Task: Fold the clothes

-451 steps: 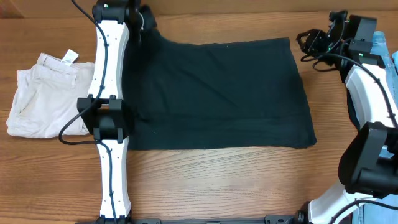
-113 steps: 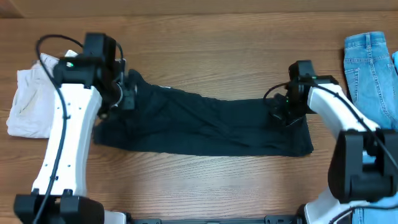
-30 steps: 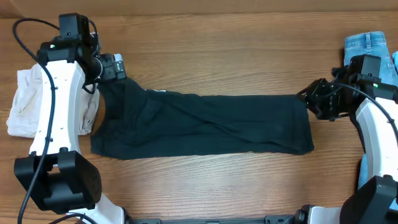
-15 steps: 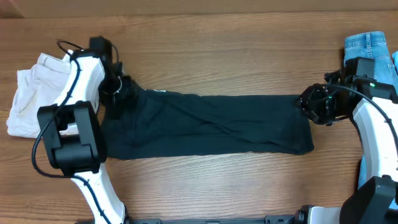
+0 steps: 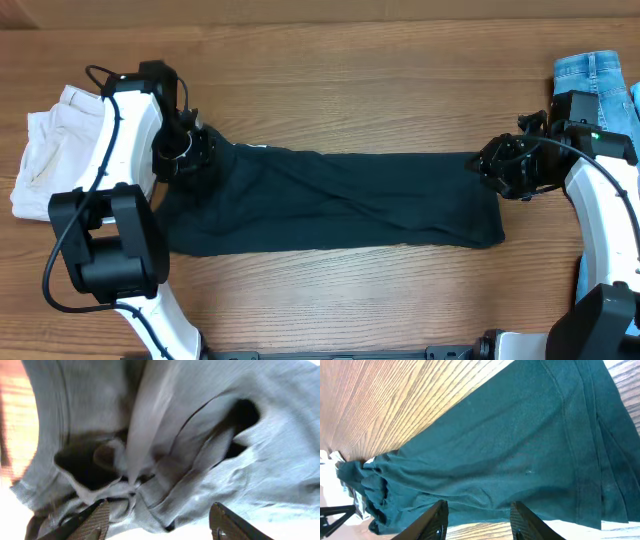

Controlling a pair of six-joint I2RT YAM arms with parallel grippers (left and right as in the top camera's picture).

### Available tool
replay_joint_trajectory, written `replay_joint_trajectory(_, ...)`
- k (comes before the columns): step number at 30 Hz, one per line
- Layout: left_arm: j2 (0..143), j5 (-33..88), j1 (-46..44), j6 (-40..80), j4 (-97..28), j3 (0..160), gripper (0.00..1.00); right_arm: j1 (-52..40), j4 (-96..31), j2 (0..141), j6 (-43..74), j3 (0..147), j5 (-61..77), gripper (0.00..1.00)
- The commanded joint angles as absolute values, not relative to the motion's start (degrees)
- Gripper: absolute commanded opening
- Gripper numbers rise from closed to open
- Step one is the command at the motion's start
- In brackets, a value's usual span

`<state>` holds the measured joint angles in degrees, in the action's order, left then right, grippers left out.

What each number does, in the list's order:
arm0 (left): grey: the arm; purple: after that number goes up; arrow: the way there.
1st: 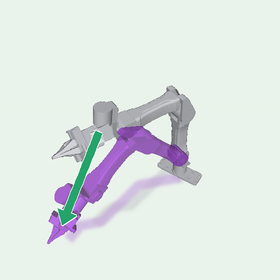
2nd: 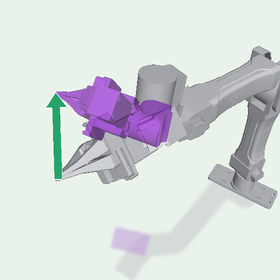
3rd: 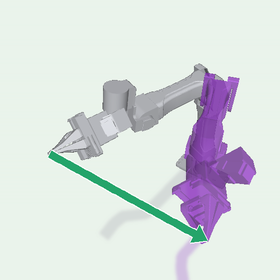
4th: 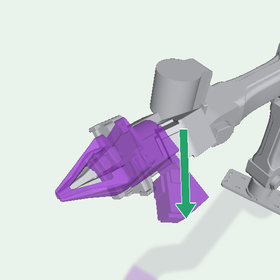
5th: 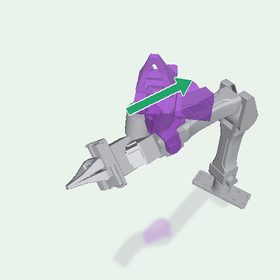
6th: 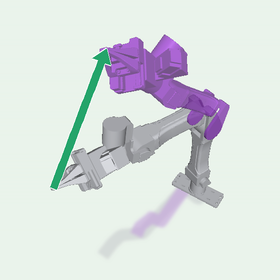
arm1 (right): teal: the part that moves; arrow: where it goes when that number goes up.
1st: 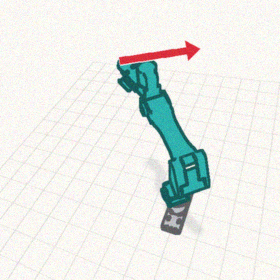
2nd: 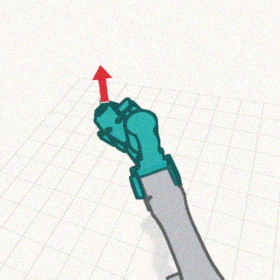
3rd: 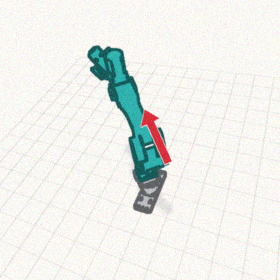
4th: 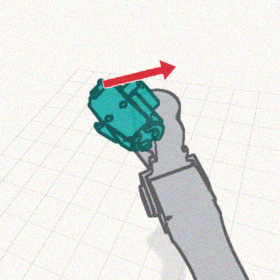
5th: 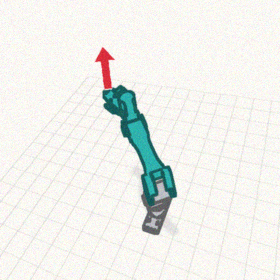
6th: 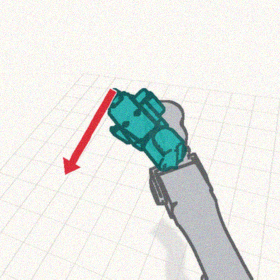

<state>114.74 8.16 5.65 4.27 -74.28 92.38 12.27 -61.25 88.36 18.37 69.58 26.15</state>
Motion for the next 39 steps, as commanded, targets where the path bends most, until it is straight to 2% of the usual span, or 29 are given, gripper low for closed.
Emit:
replay_joint_trajectory(1,113.40,11.42,10.98,2.44,-76.42,88.44,0.64,12.05,-61.49,88.18,18.15,70.19,26.68,0.44)
replay_joint_trajectory(4,112.20,19.14,15.25,-1.63,-74.04,86.50,0.66,12.05,-61.39,88.18,17.89,70.19,26.65,0.45)
replay_joint_trajectory(6,111.96,18.94,15.84,-2.28,-71.55,86.32,0.66,12.05,-61.19,88.18,17.45,70.19,26.63,0.45)
replay_joint_trajectory(15,112.01,18.92,12.12,4.36,-66.81,86.32,0.70,12.05,-60.05,88.18,16.01,70.19,26.63,0.45)
replay_joint_trajectory(20,112.01,18.57,10.37,4.64,-66.81,86.28,0.68,12.05,-59.59,88.18,16.03,70.19,26.63,0.45)
replay_joint_trajectory(28,112.09,11.44,3.97,5.02,-64.69,86.28,0.60,12.05,-59.72,88.18,16.05,70.19,26.65,0.45)
replay_joint_trajectory(30,112.09,10.02,3.84,5.19,-64.73,86.28,0.53,12.05,-59.72,88.18,16.05,70.19,26.65,0.46)
replay_joint_trajectory(31,112.12,9.82,3.84,5.15,-64.71,86.26,0.45,12.05,-59.77,88.18,16.05,70.19,26.65,0.46)
replay_joint_trajectory(34,112.16,9.19,3.81,5.19,-64.75,85.47,0.43,12.05,-59.94,88.18,16.03,70.19,26.68,0.46)
replay_joint_trajectory(37,112.16,8.99,3.75,5.17,-64.84,83.53,0.32,12.05,-59.94,88.18,16.05,70.19,26.68,0.45)
replay_joint_trajectory(39,112.16,9.47,3.70,5.15,-65.58,82.65,0.31,12.05,-59.94,88.18,16.05,70.19,26.68,0.45)
